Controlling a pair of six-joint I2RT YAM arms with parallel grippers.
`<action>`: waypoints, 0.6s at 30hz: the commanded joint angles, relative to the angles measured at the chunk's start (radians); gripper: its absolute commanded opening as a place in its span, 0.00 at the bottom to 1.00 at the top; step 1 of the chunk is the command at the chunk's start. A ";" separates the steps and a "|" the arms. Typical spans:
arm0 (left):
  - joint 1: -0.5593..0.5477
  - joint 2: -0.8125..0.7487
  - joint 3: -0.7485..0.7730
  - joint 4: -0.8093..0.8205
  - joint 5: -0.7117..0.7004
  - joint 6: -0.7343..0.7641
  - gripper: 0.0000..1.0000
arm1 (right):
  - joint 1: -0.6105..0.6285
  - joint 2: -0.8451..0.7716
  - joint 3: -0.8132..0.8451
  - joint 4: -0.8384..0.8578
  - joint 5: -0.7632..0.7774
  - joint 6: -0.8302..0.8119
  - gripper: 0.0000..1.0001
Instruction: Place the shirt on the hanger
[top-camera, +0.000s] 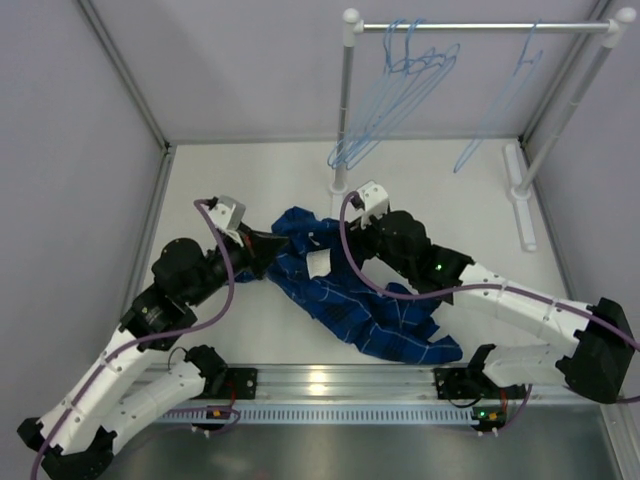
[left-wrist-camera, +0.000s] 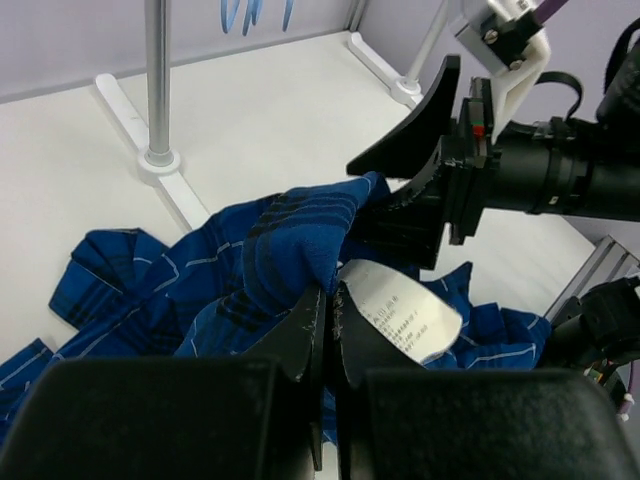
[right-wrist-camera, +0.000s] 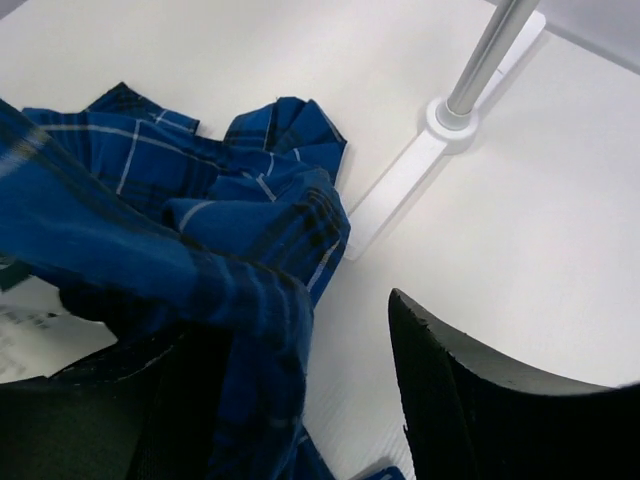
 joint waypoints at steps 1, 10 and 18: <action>0.000 -0.032 0.014 0.011 -0.014 -0.014 0.00 | -0.011 0.038 0.026 0.039 -0.022 0.047 0.59; 0.003 0.278 0.491 -0.337 -0.472 0.006 0.00 | -0.011 0.050 0.384 -0.071 0.038 -0.007 0.00; 0.006 0.667 1.349 -0.614 -0.467 0.109 0.00 | 0.003 0.199 1.031 -0.304 0.091 0.027 0.00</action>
